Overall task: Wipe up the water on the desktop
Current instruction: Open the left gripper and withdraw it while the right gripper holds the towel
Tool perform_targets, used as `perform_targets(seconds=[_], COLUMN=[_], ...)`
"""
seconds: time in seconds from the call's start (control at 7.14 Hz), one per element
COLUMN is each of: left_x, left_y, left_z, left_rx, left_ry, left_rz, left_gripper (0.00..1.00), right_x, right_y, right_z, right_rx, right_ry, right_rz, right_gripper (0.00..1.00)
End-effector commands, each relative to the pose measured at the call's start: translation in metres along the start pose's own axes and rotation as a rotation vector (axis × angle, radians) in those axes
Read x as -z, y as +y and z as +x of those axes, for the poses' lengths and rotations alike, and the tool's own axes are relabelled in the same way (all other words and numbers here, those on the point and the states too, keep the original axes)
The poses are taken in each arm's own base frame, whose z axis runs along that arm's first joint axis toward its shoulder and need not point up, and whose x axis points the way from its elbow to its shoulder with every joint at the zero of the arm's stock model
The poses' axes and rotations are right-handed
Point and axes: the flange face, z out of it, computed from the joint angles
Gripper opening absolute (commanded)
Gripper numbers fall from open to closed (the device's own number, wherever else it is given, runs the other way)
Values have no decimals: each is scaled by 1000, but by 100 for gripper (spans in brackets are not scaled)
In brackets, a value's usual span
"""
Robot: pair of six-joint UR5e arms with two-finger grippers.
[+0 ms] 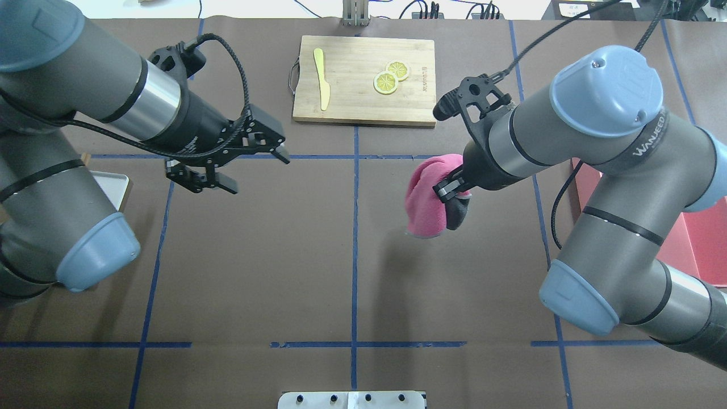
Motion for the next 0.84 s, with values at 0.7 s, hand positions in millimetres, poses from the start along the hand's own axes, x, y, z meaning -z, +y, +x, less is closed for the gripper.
perform_targets(seconds=[0.7], left_x=[135], left_y=[-110], left_z=[-352], left_rx=[-543], left_ry=[-397], left_rz=[43], left_gripper=[100], right_x=[-2], right_y=[4], right_z=[22], right_rx=[-514], right_ry=[83], right_rz=[-71], right_gripper=[0])
